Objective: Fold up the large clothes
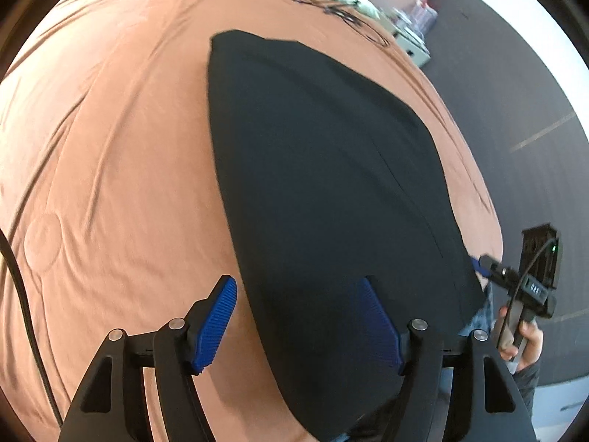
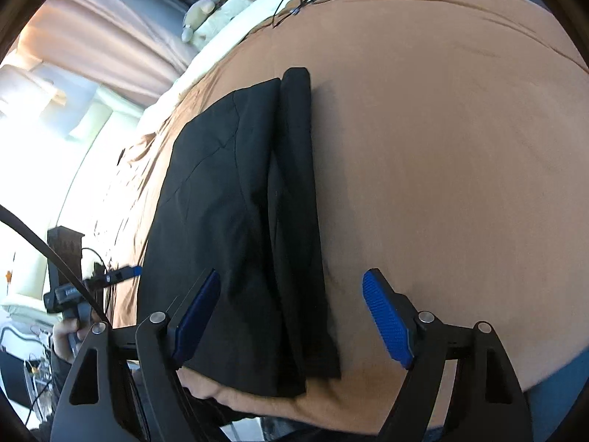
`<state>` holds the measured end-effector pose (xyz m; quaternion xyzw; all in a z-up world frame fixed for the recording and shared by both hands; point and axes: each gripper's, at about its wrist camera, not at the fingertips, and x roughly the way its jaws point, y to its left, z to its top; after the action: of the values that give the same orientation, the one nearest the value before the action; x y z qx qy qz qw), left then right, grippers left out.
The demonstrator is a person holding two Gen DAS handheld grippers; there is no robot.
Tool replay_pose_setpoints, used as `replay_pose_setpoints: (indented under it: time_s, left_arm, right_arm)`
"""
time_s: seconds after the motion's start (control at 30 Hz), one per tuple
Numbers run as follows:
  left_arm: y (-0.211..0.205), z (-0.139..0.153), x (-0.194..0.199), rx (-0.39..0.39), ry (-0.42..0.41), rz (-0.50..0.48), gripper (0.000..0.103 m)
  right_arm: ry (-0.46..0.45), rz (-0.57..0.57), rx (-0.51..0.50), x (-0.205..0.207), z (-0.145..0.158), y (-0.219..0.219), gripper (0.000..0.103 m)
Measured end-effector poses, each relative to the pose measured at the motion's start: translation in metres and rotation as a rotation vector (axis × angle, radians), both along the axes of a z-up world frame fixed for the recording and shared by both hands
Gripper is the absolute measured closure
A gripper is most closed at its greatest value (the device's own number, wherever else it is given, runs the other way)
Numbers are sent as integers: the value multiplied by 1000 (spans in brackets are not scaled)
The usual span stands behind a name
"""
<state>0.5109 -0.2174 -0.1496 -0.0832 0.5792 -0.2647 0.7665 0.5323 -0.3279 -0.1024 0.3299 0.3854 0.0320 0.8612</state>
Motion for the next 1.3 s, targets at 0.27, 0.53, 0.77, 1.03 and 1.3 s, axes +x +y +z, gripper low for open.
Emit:
replay_pose_setpoints:
  time_s: [0.27, 0.53, 0.77, 1.03, 1.3]
  left_arm:
    - [1, -17, 45, -34, 19, 46, 32]
    - [0, -39, 74, -75, 45, 62, 32]
    - [7, -47, 98, -123, 55, 86, 32]
    - [8, -53, 115, -149, 57, 125, 32]
    - [7, -27, 101, -122, 6, 107, 58]
  right_arm:
    - [18, 74, 121, 50, -16, -30, 24]
    - [3, 159, 209, 85, -36, -60, 24]
    - [10, 196, 222, 117, -40, -72, 29]
    - [23, 258, 198, 130, -50, -76, 46]
    - [-44, 250, 113, 101, -19, -65, 86]
